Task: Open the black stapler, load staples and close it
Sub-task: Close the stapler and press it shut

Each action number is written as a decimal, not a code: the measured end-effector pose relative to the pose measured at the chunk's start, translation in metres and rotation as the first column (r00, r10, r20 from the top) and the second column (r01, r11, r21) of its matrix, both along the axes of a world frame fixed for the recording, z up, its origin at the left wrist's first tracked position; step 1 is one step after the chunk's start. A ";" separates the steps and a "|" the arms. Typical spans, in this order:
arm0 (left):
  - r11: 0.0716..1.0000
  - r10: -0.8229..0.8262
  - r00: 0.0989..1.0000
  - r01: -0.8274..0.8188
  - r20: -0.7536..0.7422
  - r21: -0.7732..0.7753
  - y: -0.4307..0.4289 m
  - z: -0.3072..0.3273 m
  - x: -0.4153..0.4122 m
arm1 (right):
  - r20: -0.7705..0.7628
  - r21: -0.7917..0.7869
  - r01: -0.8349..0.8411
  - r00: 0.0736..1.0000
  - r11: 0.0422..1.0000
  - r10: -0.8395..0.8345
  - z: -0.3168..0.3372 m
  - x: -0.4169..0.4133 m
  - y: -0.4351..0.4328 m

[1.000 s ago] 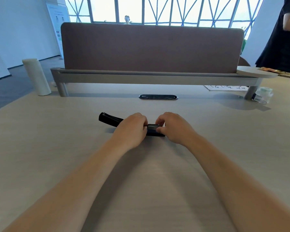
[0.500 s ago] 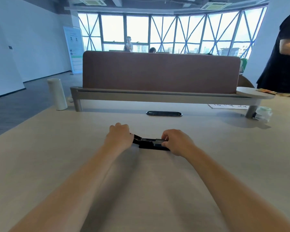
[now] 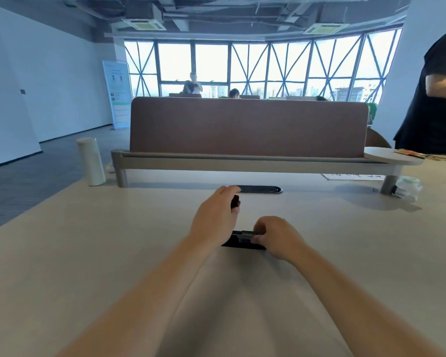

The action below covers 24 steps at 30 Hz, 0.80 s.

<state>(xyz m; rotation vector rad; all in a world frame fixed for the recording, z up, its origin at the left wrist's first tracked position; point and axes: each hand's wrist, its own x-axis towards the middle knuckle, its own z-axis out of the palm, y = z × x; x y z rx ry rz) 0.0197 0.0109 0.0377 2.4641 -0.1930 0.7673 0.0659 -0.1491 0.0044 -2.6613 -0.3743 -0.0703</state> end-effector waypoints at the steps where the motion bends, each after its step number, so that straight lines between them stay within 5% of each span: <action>1: 1.000 -0.014 1.000 0.014 -0.017 0.013 -0.005 -0.001 0.001 | -0.010 0.015 0.001 1.000 1.000 -0.001 -0.001 0.001 -0.001; 9: 0.966 -0.151 0.974 0.181 -0.167 0.182 -0.023 -0.022 0.018 | -0.079 0.107 -0.032 0.996 0.994 0.040 -0.001 0.006 -0.010; 24: 0.961 -0.147 0.962 0.194 -0.229 0.196 -0.014 -0.044 0.017 | -0.081 0.165 -0.065 0.994 0.984 0.079 -0.004 0.006 -0.016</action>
